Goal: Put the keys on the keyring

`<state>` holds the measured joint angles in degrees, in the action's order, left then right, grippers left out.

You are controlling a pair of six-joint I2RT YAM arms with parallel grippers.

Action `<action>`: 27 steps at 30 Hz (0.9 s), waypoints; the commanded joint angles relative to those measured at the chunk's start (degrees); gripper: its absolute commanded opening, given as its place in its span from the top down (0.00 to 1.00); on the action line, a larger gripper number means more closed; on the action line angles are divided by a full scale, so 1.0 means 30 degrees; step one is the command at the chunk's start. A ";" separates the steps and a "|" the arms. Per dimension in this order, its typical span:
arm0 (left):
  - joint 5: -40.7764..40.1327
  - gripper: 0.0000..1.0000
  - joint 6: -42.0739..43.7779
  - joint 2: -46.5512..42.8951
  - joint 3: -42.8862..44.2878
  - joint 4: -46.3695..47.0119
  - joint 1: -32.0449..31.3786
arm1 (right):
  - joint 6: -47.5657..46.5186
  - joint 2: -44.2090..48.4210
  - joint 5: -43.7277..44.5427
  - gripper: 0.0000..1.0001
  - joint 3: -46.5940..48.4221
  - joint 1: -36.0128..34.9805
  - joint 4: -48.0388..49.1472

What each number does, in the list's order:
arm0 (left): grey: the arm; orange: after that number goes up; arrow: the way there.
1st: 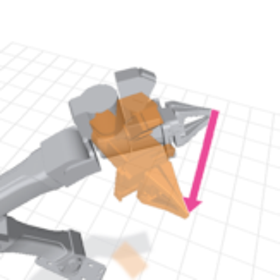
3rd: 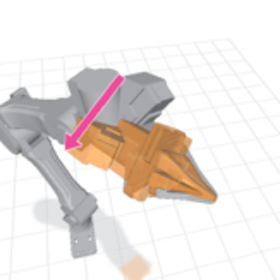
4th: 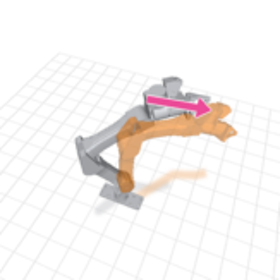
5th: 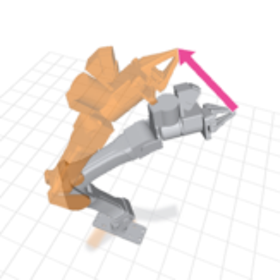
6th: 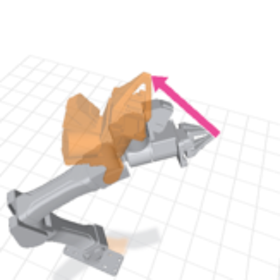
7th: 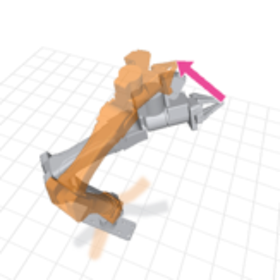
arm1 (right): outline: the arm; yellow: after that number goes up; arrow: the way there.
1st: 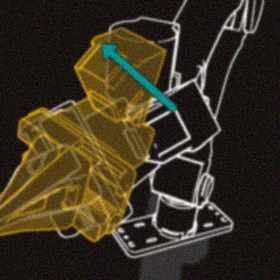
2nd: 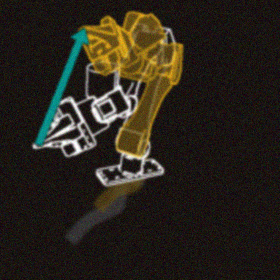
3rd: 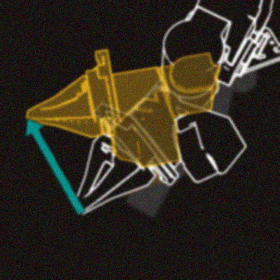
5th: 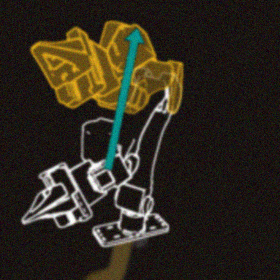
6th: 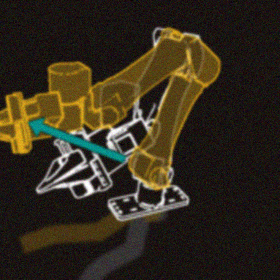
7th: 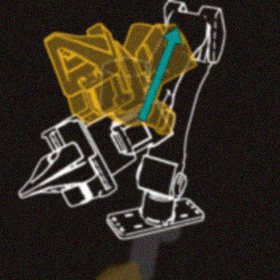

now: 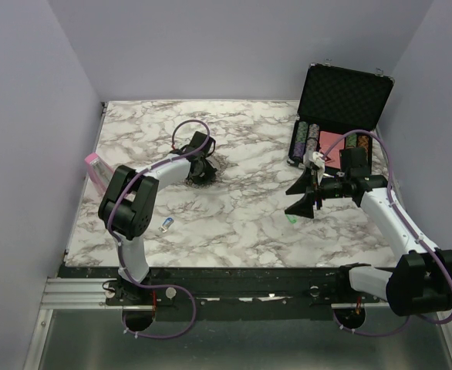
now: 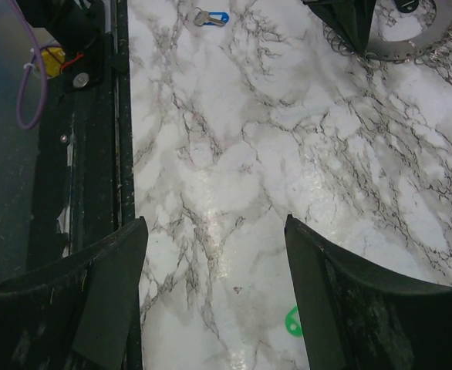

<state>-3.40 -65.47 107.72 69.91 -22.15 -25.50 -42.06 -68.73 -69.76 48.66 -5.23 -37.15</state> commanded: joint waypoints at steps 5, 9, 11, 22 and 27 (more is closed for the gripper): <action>0.0751 1.00 -0.0237 -0.0018 -0.0392 0.0938 0.0149 | -0.0627 0.0263 -0.0742 0.20 0.0214 0.0046 -0.0714; 0.0898 1.00 -0.0237 -0.0368 -0.0860 0.1465 0.0149 | -0.0715 0.0205 -0.0800 0.20 0.0185 0.0046 -0.0801; 0.1102 1.00 -0.0091 -0.0691 -0.1241 0.1904 0.0178 | -0.0715 0.0205 -0.0830 0.20 0.0214 0.0046 -0.0831; 0.2012 1.00 0.0730 -0.2918 -0.3028 0.3077 0.0296 | -0.1125 0.0204 -0.1005 0.20 0.0097 0.0075 -0.1006; 0.1896 1.00 0.1460 -0.3592 -0.3673 0.2873 0.0325 | -0.1271 0.0175 -0.1123 0.20 0.0068 0.0046 -0.1094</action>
<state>1.15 -63.61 99.57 60.34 -14.26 -24.82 -44.49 -68.73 -70.48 48.66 -5.23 -39.11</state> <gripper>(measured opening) 0.007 0.799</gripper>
